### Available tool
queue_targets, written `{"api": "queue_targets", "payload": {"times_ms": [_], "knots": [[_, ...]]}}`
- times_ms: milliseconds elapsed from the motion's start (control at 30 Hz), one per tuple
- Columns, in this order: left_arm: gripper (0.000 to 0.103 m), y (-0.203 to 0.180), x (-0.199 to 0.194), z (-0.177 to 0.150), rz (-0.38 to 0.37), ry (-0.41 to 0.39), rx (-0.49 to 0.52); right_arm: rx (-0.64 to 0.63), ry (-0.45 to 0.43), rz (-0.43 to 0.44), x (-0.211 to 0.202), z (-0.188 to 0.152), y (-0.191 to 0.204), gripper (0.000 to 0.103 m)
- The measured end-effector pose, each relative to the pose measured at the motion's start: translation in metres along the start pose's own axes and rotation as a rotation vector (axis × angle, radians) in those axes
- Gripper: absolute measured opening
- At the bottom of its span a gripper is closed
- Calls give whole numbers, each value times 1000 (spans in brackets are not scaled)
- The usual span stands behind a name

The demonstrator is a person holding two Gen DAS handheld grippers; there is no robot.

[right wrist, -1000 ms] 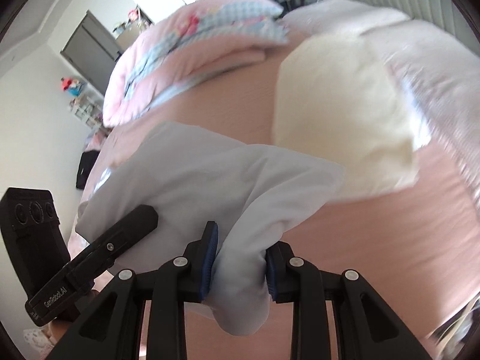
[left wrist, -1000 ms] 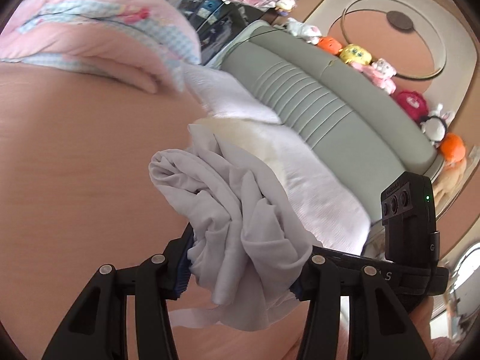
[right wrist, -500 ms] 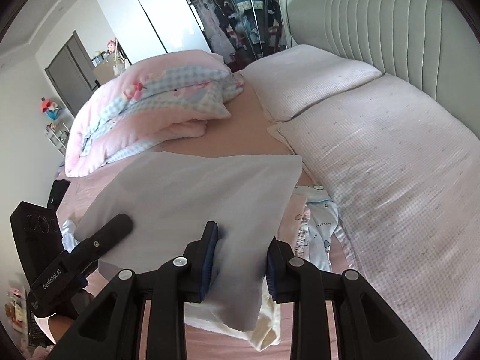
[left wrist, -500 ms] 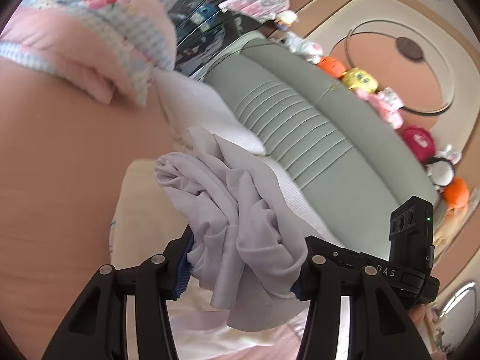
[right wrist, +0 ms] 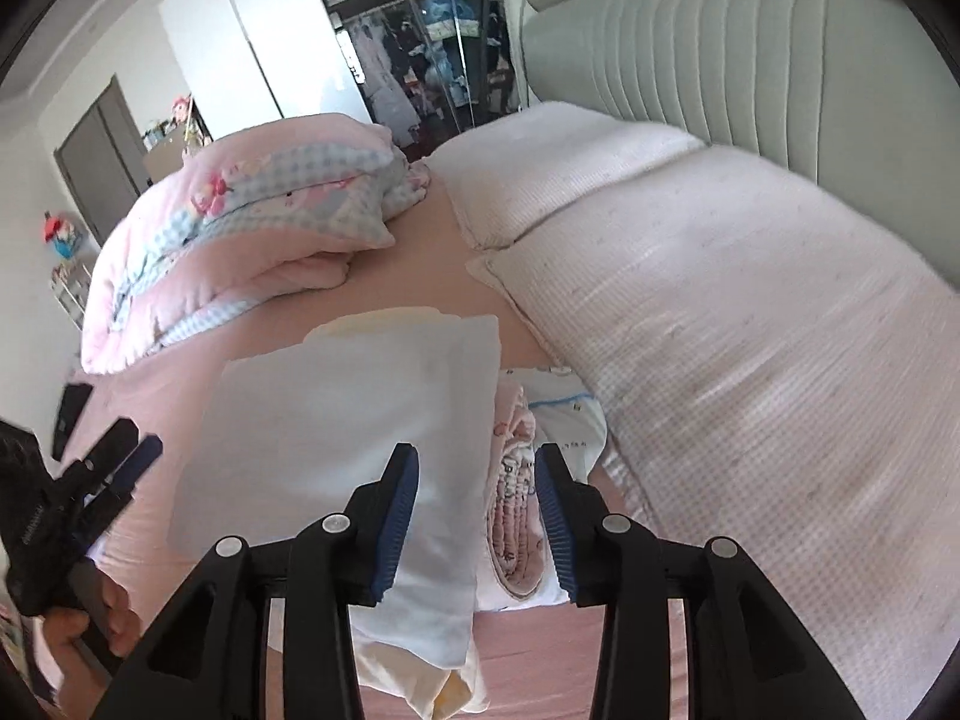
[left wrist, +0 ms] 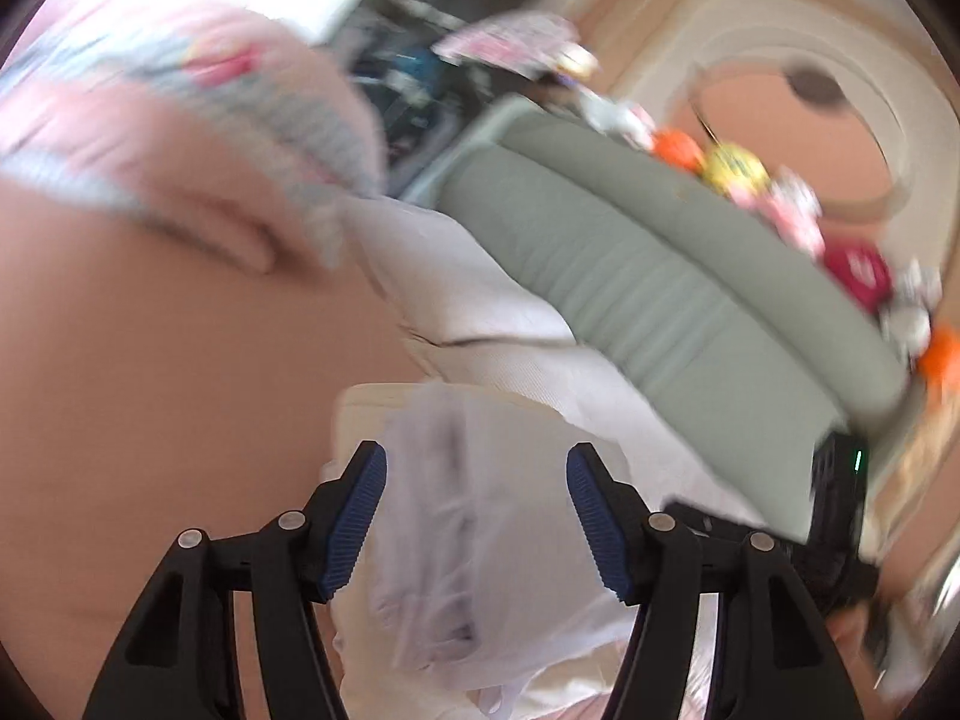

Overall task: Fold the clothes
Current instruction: 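Lower the grey shirt onto the folded clothes stack and open both grippers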

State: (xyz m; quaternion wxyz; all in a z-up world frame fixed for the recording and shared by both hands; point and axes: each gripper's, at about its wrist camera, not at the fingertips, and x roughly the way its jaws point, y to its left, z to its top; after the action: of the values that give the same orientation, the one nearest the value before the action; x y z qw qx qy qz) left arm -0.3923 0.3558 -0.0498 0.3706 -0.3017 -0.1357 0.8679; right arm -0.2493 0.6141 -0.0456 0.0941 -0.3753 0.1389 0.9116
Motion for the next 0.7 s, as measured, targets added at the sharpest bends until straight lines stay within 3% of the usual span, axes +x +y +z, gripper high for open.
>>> {"api": "queue_targets", "payload": {"times_ms": [100,233,400,500,567,700], "knots": [[60,-36,29,4,-17,96,182,-112,-10,-71,4,4,27,40],[60,-44,54,-5,61,148,267,-115,41,-79,25,0,37,40],[61,-9,67,-11,115,194,244,-121,62,-83,39,-7,35,40],[63,11,74,-13,86,206,184,-124,69,-81,46,-11,33,40],[63,16,75,-17,79,199,169,-111,67,-79,50,-11,32,48],[67,32,82,-23,71,186,114,-88,74,-72,58,-9,28,51]]}}
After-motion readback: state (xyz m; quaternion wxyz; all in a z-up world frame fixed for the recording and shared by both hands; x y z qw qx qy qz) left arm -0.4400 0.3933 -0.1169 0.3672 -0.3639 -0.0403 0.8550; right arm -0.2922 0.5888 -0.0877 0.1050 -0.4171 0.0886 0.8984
